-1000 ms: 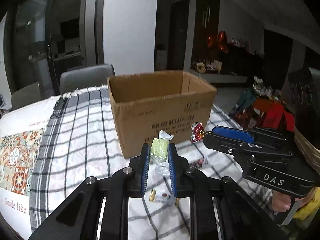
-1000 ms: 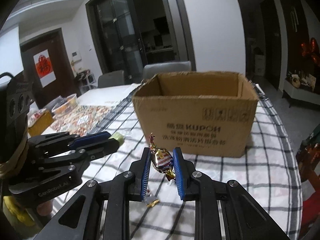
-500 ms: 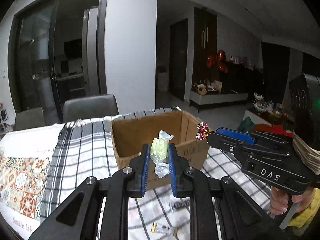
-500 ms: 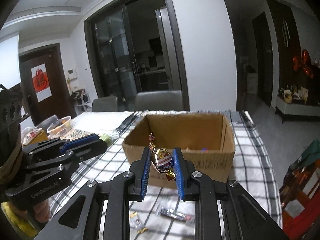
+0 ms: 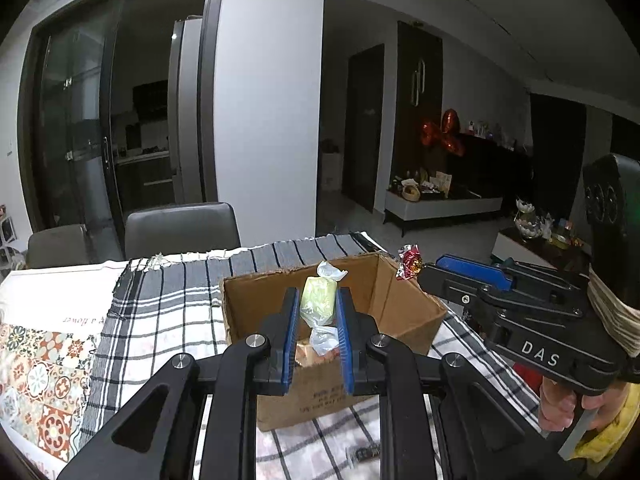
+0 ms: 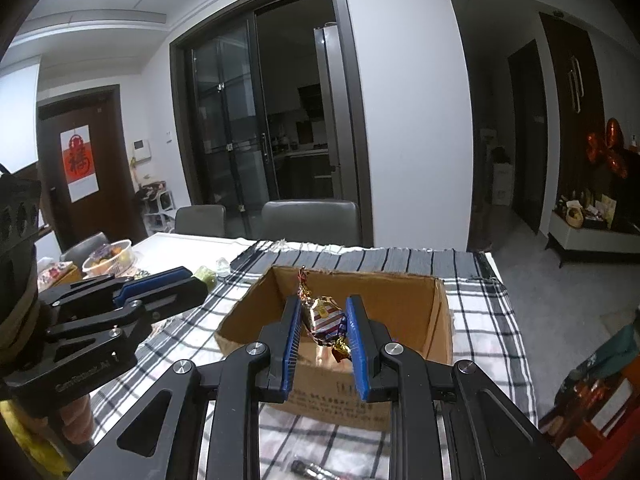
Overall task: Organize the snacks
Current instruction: 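Carry both candies over the box and open both tools to release them, then withdraw both open tools from the box back toward the last snacks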
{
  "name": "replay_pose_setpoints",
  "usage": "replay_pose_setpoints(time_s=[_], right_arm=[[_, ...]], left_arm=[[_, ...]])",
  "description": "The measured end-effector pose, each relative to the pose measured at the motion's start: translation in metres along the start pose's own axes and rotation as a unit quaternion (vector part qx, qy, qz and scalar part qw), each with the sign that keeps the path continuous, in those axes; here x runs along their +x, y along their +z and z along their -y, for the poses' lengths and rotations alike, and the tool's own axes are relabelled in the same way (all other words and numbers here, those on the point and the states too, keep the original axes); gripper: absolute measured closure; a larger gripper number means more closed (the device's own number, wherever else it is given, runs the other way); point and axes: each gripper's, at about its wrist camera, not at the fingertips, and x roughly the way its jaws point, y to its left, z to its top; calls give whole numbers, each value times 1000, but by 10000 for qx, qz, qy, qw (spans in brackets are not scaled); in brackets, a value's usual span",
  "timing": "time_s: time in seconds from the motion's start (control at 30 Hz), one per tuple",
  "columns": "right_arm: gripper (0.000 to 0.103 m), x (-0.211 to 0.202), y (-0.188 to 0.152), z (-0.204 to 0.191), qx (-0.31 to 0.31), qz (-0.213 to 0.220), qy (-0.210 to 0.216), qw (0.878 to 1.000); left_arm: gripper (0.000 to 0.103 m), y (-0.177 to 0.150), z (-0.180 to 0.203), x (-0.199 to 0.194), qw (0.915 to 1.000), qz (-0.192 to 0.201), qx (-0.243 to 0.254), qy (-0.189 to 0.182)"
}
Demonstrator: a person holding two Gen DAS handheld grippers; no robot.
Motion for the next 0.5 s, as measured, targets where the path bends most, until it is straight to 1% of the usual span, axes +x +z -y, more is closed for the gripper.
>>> replay_pose_setpoints(time_s=[0.23,0.3,0.33,0.37,0.4,0.43,0.5], right_arm=[[79,24,6,14,34,-76,-5,10000],[79,31,8,19,35,-92,4,10000],[78,35,8,21,47,-105,-23,9999],[75,40,8,23,62,-139,-45,9999],[70,43,7,25,98,-195,-77,9997],[60,45,6,27,150,-221,-111,9996],[59,45,4,29,178,-219,-149,9995]], left_arm=[[84,9,-5,26,9998,-109,-159,-60],[83,11,-7,33,9997,-126,-190,-16],[80,11,-7,35,9997,-124,-192,25],[68,11,-8,39,9996,-148,-215,68],[56,12,-10,42,9995,-161,-251,91],[55,11,-11,43,9994,-160,-293,110],[55,8,-11,41,9994,-144,-286,163]])
